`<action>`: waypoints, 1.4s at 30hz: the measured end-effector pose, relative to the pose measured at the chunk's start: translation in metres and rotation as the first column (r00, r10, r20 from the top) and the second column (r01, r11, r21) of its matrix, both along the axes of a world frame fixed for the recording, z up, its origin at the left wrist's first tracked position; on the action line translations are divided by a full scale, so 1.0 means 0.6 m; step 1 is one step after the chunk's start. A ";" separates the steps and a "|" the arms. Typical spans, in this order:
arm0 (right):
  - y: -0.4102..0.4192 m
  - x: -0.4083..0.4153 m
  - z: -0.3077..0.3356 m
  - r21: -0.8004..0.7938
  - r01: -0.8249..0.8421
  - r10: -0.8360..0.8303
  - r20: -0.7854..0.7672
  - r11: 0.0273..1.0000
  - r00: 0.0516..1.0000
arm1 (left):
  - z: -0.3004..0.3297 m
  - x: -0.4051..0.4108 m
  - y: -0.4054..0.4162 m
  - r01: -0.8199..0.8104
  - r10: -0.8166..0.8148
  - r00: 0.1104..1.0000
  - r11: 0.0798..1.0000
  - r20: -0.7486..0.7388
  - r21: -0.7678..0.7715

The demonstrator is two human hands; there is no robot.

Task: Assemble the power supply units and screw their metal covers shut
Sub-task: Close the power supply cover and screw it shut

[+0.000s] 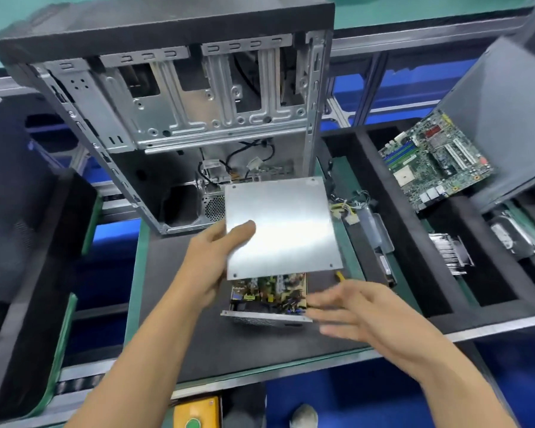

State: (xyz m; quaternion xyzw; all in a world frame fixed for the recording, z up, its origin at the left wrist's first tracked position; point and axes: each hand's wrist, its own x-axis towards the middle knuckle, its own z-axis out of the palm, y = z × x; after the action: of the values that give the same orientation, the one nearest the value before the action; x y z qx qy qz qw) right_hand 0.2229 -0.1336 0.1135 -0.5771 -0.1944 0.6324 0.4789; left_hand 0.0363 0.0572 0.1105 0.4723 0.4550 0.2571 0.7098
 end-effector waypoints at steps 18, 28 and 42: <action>0.069 0.000 -0.129 -0.216 0.192 -0.132 0.261 0.957 0.956 | -0.025 -0.044 -0.002 0.082 -0.104 0.986 0.983 -0.129 -0.162; 0.067 -0.011 -0.112 -0.220 0.187 -0.132 0.240 0.957 0.962 | -0.049 -0.067 -0.016 0.020 -0.046 0.979 0.991 -0.199 -0.133; 0.069 -0.024 -0.068 -0.263 -0.017 0.101 0.309 0.965 0.946 | -0.035 -0.049 -0.011 0.051 -0.073 0.980 0.991 -0.187 -0.120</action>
State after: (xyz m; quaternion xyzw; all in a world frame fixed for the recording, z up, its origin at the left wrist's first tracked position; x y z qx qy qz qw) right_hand 0.2084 -0.0923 0.0725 -0.7229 -0.2032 0.5643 0.3430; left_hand 0.0069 0.0508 0.0896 0.4673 0.5201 0.1616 0.6964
